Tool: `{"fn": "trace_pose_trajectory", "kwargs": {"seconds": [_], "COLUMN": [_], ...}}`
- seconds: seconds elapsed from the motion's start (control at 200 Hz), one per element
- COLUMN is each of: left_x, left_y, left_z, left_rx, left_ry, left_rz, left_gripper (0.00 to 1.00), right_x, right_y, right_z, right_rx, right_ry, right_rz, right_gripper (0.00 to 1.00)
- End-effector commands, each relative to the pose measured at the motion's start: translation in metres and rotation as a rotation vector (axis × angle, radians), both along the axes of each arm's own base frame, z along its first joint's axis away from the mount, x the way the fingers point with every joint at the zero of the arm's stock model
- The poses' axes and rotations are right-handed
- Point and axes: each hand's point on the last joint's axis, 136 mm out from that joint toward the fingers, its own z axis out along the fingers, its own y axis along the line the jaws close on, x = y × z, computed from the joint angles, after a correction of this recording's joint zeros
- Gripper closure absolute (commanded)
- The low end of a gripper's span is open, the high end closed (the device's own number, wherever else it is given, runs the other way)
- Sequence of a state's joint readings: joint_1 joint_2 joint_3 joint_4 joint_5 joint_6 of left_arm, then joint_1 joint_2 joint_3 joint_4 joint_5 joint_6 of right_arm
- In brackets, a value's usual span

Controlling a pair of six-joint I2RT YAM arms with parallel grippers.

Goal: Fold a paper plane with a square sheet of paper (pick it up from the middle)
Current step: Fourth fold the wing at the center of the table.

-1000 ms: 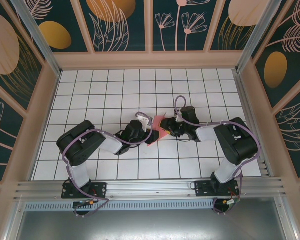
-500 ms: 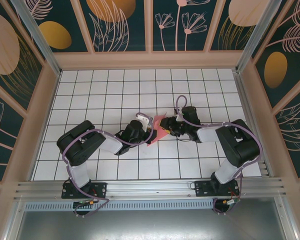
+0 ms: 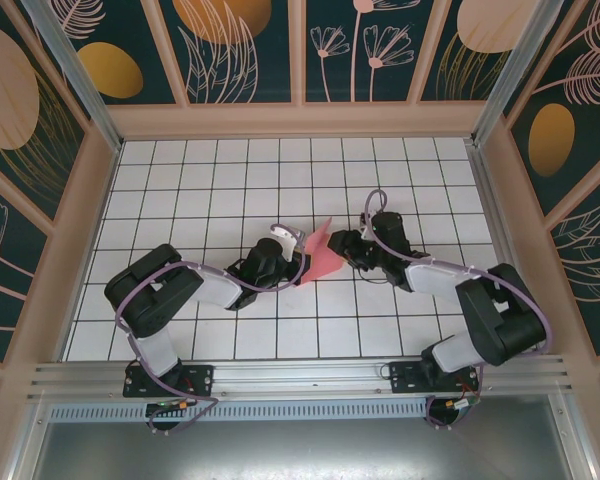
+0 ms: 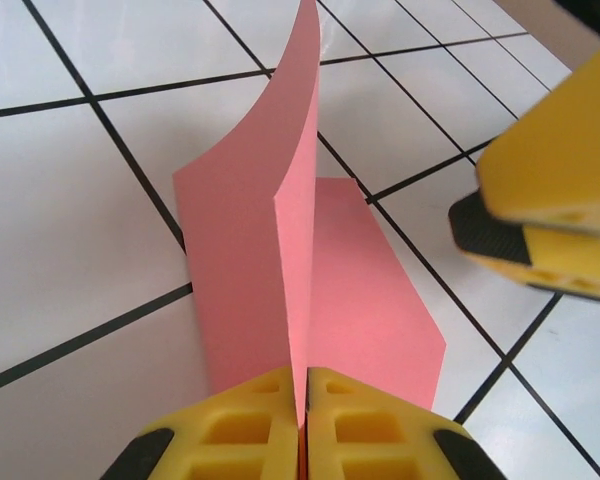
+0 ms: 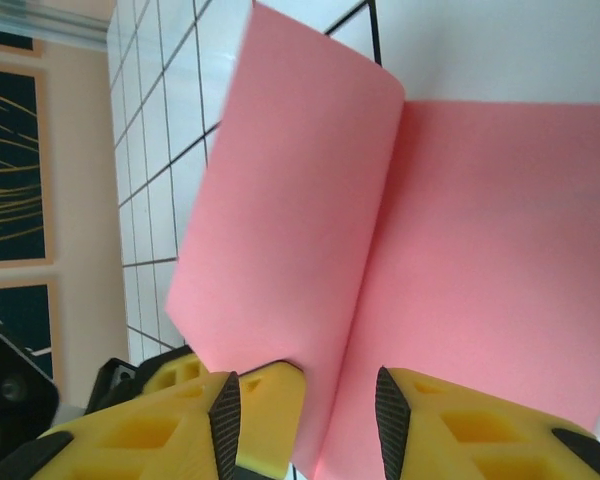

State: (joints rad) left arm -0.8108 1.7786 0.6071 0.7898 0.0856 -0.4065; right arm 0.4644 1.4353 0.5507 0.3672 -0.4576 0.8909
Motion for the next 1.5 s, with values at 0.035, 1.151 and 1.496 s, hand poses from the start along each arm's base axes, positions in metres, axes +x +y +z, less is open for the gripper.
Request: {"fn": "trace_pose_trajectory", "kwargs": {"seconds": [0.035,1.151,1.496], "left_x": [-0.004,-0.014,-0.015], "left_y": [-0.019,-0.060,-0.073], "left_z": [0.013,-0.034,-0.041], "left_rx": [-0.022,0.017,0.021], "left_ry": [-0.042,0.300,0.423], "left_rz": [-0.104,-0.216,-0.231], "left_gripper": [0.91,0.94,0.94], "right_x": [-0.003,-0.015,-0.009], "right_y": [-0.010,-0.034,-0.043], "right_z": [-0.003,-0.031,-0.034], "right_rx": [-0.041,-0.006,-0.011], "right_ry": [0.006,-0.001,0.020], "right_rz": [-0.036,-0.060,-0.086], "right_gripper": [0.57,0.49,0.49]}}
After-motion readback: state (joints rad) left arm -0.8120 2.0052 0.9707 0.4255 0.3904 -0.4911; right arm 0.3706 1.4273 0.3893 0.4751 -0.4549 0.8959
